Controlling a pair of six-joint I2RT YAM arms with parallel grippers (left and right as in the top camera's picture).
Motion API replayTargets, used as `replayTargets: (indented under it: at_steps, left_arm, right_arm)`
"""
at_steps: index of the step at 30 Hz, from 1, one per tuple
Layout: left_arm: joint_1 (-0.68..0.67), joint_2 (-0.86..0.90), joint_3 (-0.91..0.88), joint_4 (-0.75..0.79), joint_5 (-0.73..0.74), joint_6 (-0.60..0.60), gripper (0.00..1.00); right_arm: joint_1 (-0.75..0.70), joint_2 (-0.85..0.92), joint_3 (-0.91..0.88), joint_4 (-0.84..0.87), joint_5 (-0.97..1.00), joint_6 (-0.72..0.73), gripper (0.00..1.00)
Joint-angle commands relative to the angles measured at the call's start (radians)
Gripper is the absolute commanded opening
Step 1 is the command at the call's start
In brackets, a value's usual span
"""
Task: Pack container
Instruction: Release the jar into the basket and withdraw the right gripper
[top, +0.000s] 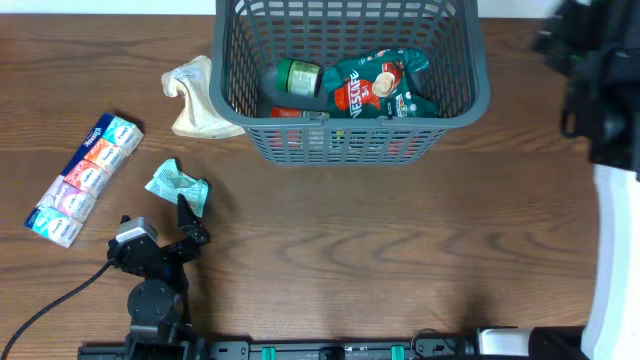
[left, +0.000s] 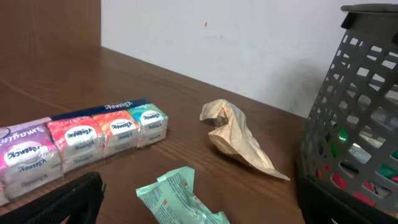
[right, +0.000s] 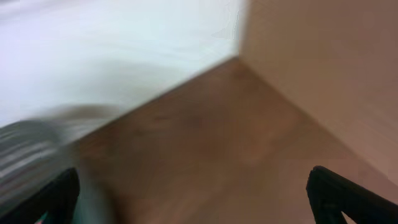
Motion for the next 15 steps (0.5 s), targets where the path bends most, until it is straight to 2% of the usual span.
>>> replayTargets:
  at_steps: [1, 5, 15]
  left_arm:
    - [0.006, -0.006, -0.029, -0.014, -0.006, -0.009, 0.99]
    - [0.006, -0.006, -0.029, -0.014, -0.006, -0.009, 0.99]
    - [0.006, -0.006, -0.029, -0.014, -0.006, -0.01, 0.99]
  right_arm:
    - [-0.082, 0.009, 0.0, -0.04, 0.046, 0.074, 0.99]
    - [-0.119, 0.01, -0.001, -0.048, -0.029, 0.073, 0.99]
    - [-0.12, 0.01, -0.001, -0.049, -0.034, 0.072, 0.99]
